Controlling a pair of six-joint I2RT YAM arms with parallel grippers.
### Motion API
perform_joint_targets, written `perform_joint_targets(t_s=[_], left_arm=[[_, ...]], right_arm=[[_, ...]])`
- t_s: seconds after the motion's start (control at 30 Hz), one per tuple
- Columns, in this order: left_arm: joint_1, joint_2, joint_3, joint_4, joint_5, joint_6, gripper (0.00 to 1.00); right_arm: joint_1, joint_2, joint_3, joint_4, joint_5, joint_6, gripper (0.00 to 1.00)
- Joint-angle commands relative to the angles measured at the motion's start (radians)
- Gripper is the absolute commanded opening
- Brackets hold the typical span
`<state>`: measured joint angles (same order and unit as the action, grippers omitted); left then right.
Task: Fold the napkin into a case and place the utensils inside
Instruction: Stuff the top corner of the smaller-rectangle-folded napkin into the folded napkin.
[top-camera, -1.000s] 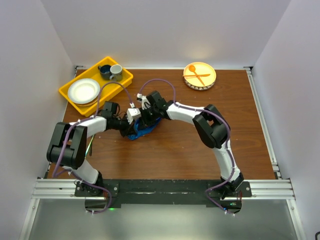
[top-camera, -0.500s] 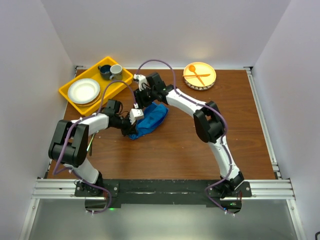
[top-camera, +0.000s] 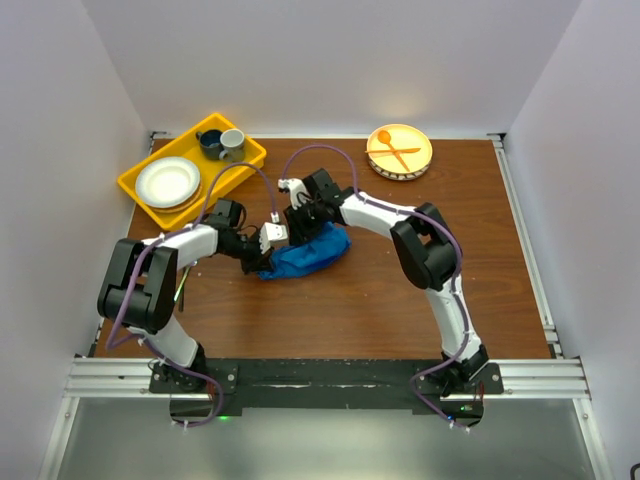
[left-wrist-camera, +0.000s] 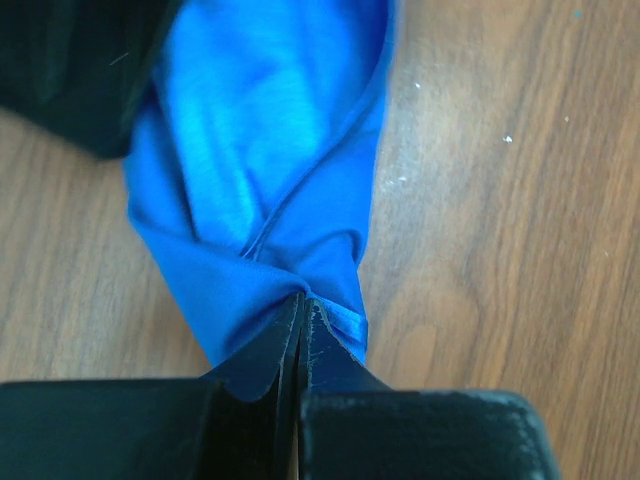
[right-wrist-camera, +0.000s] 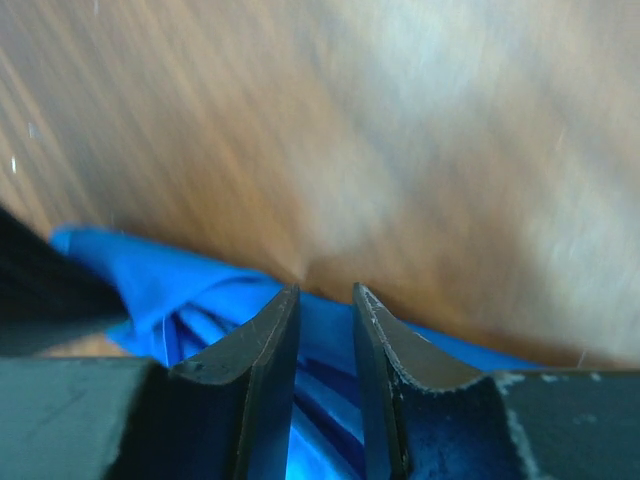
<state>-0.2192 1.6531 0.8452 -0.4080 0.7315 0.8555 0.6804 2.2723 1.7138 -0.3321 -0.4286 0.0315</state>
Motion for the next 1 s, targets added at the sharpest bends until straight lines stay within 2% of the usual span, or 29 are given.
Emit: perform_joint_targets(t_s=[0.0, 0.1, 0.2, 0.33, 0.53, 0.7, 0.97], left_arm=[[-0.005, 0.062, -0.029, -0.166, -0.130, 0.117, 0.00], [-0.005, 0.074, -0.009, -0.201, -0.121, 0.148, 0.00], [-0.005, 0.099, 0.017, -0.235, -0.110, 0.186, 0.00], [-0.005, 0.114, 0.034, -0.255, -0.103, 0.200, 0.00], [-0.006, 0.117, 0.026, -0.244, -0.084, 0.195, 0.00], [-0.006, 0.106, 0.022, -0.244, -0.073, 0.198, 0.00], [-0.006, 0.105, 0.023, -0.244, -0.070, 0.198, 0.00]], right_arm=[[0.007, -0.094, -0.117, -0.107, 0.013, -0.024, 0.32], [0.005, -0.144, -0.141, -0.120, -0.018, -0.007, 0.34], [-0.008, -0.195, -0.112, -0.131, -0.056, -0.015, 0.42], [-0.042, -0.295, -0.112, -0.171, -0.145, -0.134, 0.54], [-0.044, -0.470, -0.327, -0.157, -0.298, -0.323, 0.67], [-0.019, -0.448, -0.385, -0.216, -0.317, -0.395, 0.69], [0.042, -0.427, -0.470, -0.157, -0.230, -0.429, 0.70]])
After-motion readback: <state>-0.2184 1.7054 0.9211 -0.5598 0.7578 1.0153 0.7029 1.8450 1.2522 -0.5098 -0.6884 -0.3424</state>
